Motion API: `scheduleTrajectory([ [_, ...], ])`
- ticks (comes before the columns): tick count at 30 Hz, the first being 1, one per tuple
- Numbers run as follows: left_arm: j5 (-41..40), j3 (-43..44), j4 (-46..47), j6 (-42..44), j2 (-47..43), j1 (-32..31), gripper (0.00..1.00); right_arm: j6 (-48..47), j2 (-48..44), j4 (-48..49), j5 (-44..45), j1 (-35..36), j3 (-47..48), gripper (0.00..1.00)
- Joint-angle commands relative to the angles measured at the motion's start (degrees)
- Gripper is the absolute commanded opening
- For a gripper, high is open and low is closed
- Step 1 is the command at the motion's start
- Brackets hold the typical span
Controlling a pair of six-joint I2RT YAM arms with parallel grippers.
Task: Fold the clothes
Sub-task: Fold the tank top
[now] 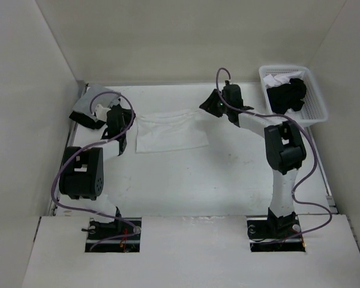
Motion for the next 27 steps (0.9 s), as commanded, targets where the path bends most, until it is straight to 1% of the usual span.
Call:
scheduleTrajectory([
  [1, -0.9, -7.2, 3.9, 0.8, -9.6, -0.4, 0.36, -1.2, -7.6, 4.0, 0.9, 0.7, -6.8, 0.50],
  [3, -2.6, -15.1, 2.8, 0.8, -16.3, -2.0, 0.34, -1.0, -12.7, 7.7, 2.9, 1.1, -15.6, 0.50],
  [4, -3.0, -17.6, 1.9, 0.8, -18.4, -2.5, 0.32, -0.7, -15.4, 9.9, 3.7, 1.4, -20.2, 0.45],
  [6, -3.5, -23.0, -1.8, 1.1, -23.5, -3.2, 0.30, 0.4, -19.4, 14.0, 3.8, 2.1, -28.1, 0.26],
  [7, -2.9, -25.3, -4.1, 1.1, -25.7, -3.1, 0.29, 0.9, -20.8, 15.5, 3.8, 2.5, -31.2, 0.14],
  [8, -2.2, -27.2, -6.3, 1.2, -27.6, -2.8, 0.29, 1.3, -21.5, 16.2, 3.8, 2.8, -33.2, 0.07],
  [9, -0.9, -28.6, -8.0, 1.5, -28.9, -2.6, 0.28, 1.7, -22.4, 17.0, 3.7, 3.1, -35.2, 0.04],
  [10, 0.7, -30.0, -9.1, 1.7, -29.9, -2.2, 0.29, 2.0, -23.3, 17.8, 3.7, 3.3, -37.0, 0.04],
  [12, 3.9, -32.0, -9.3, 1.7, -30.6, -1.9, 0.32, 2.8, -24.7, 18.9, 4.2, 3.5, -39.4, 0.05],
  [15, 7.6, -32.6, -8.2, 1.6, -28.4, -2.1, 0.36, 3.5, -25.7, 20.9, 3.5, 3.5, -41.9, 0.13],
  [18, 8.5, -32.6, -6.1, 1.4, -25.0, -2.0, 0.38, 3.8, -26.5, 21.7, 3.1, 3.5, -43.6, 0.21],
  [20, 8.8, -32.3, -4.4, 1.0, -22.1, -1.8, 0.38, 3.8, -26.3, 21.9, 3.1, 3.7, -44.2, 0.26],
  [24, 8.3, -31.8, -1.3, 0.3, -17.7, -1.2, 0.37, 4.5, -25.5, 22.2, 3.4, 3.7, -45.1, 0.34],
  [26, 8.6, -31.5, 0.8, -0.1, -15.5, -0.9, 0.34, 5.1, -25.3, 22.5, 3.7, 3.8, -45.4, 0.36],
  [27, 8.7, -31.3, 1.8, -0.4, -14.1, -0.7, 0.31, 5.4, -25.2, 22.8, 3.8, 3.8, -45.7, 0.36],
])
